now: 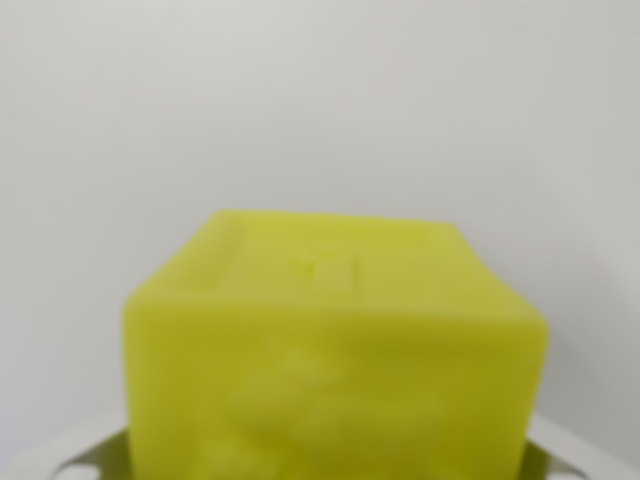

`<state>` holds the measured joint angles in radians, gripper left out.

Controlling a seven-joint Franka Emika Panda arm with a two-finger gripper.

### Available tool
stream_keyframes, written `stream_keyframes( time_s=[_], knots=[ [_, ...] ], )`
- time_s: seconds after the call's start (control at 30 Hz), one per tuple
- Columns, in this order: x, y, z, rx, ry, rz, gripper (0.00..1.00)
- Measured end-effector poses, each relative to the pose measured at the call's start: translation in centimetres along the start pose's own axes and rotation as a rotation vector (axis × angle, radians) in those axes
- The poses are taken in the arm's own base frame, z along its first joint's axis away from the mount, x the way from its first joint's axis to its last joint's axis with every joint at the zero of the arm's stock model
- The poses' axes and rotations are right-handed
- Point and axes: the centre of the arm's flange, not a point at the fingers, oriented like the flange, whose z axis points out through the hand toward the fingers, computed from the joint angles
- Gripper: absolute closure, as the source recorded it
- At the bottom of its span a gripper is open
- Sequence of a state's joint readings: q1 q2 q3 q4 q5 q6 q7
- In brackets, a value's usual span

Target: Pick yellow cube

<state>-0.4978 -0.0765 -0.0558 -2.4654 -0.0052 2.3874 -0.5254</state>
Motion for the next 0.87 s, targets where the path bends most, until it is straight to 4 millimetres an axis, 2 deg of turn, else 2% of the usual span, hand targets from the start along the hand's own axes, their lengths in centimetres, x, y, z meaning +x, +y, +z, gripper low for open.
stream_keyframes(
  time_s=[0.53,0.87],
  knots=[
    [0.0,0.0,-3.9,0.0,0.0,0.0,1.0],
    [0.0,0.0,-4.1,0.0,0.0,0.0,1.0]
  ],
)
